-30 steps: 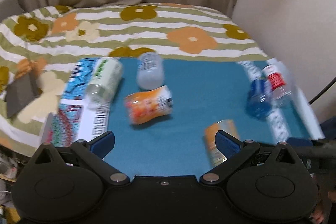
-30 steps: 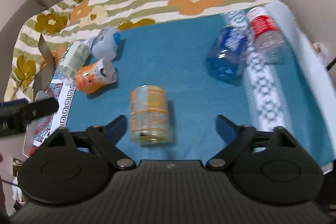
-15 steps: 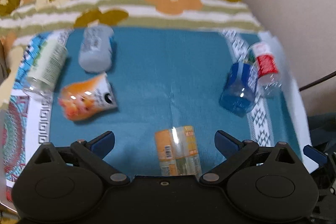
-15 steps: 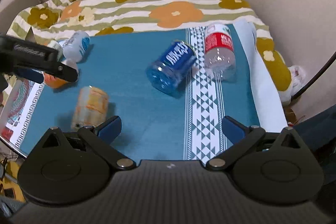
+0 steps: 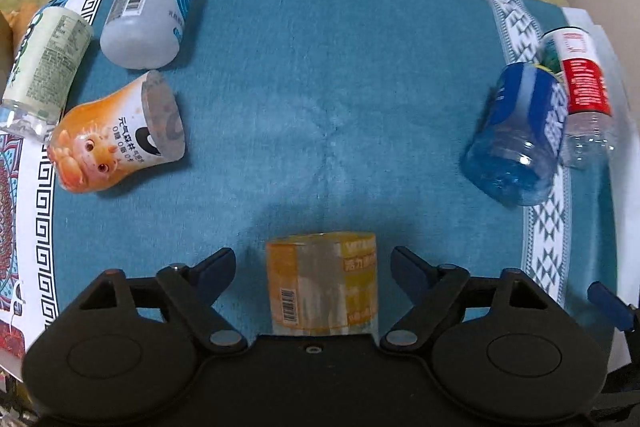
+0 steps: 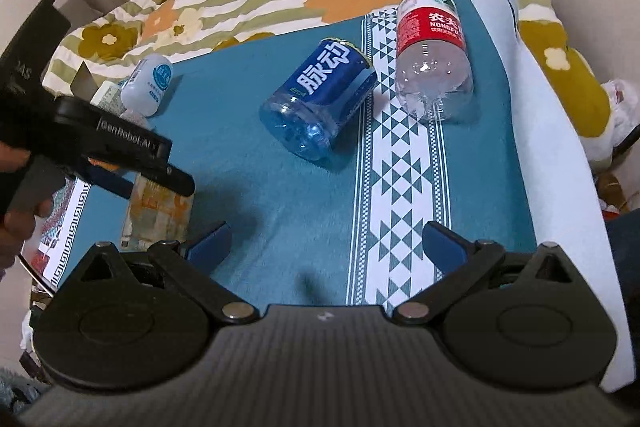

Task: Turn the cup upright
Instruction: 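Bring the left tool to the cup and close its fingers around it, then lift the cup with the left tool and lower it upright, then open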

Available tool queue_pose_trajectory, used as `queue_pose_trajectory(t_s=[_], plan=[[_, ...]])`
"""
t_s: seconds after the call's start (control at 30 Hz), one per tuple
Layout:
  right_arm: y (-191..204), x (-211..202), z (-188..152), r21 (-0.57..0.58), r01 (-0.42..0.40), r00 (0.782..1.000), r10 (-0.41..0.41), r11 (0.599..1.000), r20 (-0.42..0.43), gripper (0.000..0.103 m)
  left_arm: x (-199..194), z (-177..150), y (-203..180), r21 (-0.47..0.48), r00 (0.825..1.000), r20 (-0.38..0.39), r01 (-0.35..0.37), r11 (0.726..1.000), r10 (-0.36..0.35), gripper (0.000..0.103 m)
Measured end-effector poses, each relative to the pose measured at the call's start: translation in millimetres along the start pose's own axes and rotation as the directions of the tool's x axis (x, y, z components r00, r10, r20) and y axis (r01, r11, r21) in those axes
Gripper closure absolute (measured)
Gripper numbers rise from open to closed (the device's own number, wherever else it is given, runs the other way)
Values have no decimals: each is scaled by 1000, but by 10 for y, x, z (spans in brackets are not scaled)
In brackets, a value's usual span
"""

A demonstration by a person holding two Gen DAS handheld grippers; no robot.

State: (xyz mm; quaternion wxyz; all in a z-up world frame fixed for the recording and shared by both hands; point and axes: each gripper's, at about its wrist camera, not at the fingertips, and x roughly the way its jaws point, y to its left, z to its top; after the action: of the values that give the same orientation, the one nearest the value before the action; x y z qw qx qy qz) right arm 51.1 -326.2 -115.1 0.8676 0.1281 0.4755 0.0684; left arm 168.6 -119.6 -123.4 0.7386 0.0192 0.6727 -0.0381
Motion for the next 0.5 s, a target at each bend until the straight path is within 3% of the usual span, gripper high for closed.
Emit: queue_pose_trajectory(t_s=[0.13,0.2,0.5], plan=[[-56,41,48,11,-11,1000,11,1000,-3,0,69,10,13,-5,1000,-26,-12,1000,12,27],[-71,46,68,13,-15,1000,15,1000,-2,0,104,17,34,-13,999,-38,3,1000,-4,38],[-69,37,87,40,-26,1000,26,999,7,0,35,-38,104,0,1000,-22,21,1000,-21,40]])
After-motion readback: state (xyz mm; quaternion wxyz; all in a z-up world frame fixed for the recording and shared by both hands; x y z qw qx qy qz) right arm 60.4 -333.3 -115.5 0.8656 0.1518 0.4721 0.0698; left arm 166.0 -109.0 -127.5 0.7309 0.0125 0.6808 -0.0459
